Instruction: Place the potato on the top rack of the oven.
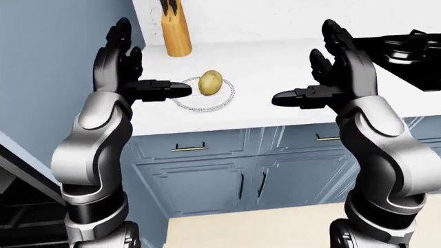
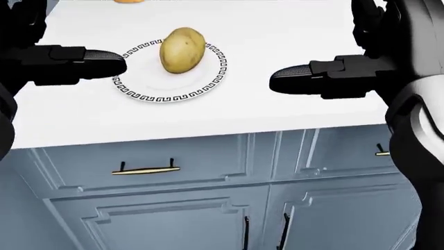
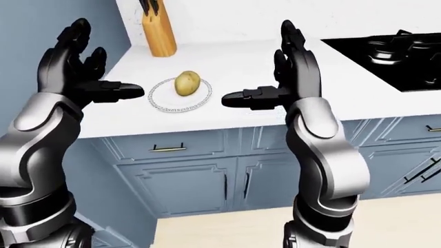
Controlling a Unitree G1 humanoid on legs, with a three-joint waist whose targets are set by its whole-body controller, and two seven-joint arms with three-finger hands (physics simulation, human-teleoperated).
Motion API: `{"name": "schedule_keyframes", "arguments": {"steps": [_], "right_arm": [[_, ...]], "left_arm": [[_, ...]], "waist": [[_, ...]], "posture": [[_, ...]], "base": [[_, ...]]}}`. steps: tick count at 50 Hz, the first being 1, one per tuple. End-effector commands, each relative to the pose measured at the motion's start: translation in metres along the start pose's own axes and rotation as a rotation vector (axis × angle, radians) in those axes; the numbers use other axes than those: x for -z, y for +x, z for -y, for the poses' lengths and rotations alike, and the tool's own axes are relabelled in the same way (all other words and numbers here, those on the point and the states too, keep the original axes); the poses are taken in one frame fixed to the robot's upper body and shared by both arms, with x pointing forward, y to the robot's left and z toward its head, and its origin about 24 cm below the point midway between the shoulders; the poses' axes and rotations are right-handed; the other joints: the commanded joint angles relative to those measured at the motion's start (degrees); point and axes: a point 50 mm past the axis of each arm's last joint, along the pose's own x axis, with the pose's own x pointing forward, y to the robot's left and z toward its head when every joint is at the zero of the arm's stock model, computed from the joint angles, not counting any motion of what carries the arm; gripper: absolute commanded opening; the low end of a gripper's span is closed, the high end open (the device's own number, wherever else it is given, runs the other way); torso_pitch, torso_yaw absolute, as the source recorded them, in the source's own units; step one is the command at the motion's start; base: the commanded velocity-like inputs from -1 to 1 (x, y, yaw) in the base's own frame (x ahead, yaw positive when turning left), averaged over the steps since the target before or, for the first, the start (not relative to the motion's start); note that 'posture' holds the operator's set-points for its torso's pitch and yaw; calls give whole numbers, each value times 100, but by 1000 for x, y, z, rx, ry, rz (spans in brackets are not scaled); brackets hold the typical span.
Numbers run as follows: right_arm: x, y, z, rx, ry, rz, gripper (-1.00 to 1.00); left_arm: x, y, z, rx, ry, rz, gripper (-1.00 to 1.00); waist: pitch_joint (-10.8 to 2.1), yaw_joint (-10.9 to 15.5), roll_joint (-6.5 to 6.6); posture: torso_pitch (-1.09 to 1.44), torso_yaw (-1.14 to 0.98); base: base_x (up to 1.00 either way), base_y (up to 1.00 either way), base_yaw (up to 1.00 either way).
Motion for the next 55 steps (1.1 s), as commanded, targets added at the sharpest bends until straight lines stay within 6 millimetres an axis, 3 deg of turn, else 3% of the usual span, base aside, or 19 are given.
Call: {"name": "schedule_keyframes", "arguments": {"steps": [1, 2, 3, 4, 5, 8, 11, 13, 16, 17, 21, 28, 29, 34, 41, 45, 48, 51, 55], "right_arm": [[-11, -1, -2, -10, 0, 59, 100], [-11, -1, -2, -10, -1, 59, 100], [-11, -1, -2, -10, -1, 59, 100], [-11, -1, -1, -9, -1, 59, 100], [-12, -1, -1, -9, 0, 60, 100], [-12, -1, -2, -10, -1, 60, 100], [-12, -1, -2, -11, -3, 60, 100], [-12, -1, -2, -13, -2, 61, 100], [-12, -1, -2, -13, -2, 62, 100], [-12, -1, -3, -13, -2, 63, 100], [-12, -1, -3, -12, -1, 61, 100], [-12, -1, -1, -10, 2, 66, 100], [-12, -1, -1, -9, 3, 66, 100], [-13, -1, -2, -11, 2, 67, 100], [-13, -2, -2, -11, 1, 67, 100], [-14, -2, -2, -13, 1, 68, 100], [-15, -2, -1, -12, 1, 69, 100], [-14, -2, -2, -13, 1, 69, 100], [-14, -2, -1, -12, 1, 69, 100]], "left_arm": [[-14, -1, -2, -13, 4, 65, 100], [-15, -2, -2, -12, 4, 65, 100], [-14, -2, -2, -12, 4, 66, 100], [-14, -2, -2, -12, 4, 65, 100], [-15, -2, -2, -12, 4, 66, 100], [-14, -2, -2, -12, 5, 66, 100], [-14, -1, -1, -11, 5, 66, 100], [-15, -2, -1, -10, 6, 66, 100], [-15, -2, -1, -10, 5, 66, 100], [-14, -1, -2, -10, 5, 66, 100], [-13, -1, -1, -10, 5, 65, 100], [-15, -1, -1, -15, 2, 68, 100], [-15, -1, -1, -15, 2, 68, 100], [-15, -2, -1, -12, 3, 68, 100], [-14, -1, -1, -12, 3, 67, 100], [-15, -1, -1, -12, 4, 67, 100], [-15, -1, -1, -12, 4, 67, 100], [-14, -1, -1, -12, 3, 67, 100], [-15, -2, -1, -12, 3, 67, 100]], "waist": [[-118, 7, 57], [-180, -12, 240], [-228, 0, 167], [-163, 45, 159], [-134, 18, 241], [-179, 70, 129], [-138, 74, 3], [1, 123, -113], [-74, 200, -522], [-3, 207, -320], [-106, 161, -245], [-134, 94, -203], [-269, 92, -176], [-145, 63, -124], [-83, 91, -202], [-145, 104, -264], [-81, 84, -430], [-84, 62, -341], [47, 19, -49]], "posture": [[0, 0], [0, 0], [0, 0], [0, 0], [0, 0], [0, 0], [0, 0], [0, 0], [0, 0], [0, 0], [0, 0], [0, 0], [0, 0], [0, 0], [0, 0], [0, 0], [0, 0], [0, 0], [0, 0]], "base": [[16, 0, 0], [14, 0, 0], [15, 0, 0], [13, 0, 0], [12, 0, 0], [12, 0, 0], [9, 0, 0], [4, 0, 0], [2, 0, 0], [2, 0, 0], [1, 0, 0], [0, 0, 0], [5, 0, 0], [10, 0, 0], [10, 0, 0], [10, 0, 0], [10, 0, 0], [13, 0, 0], [19, 0, 0]]}}
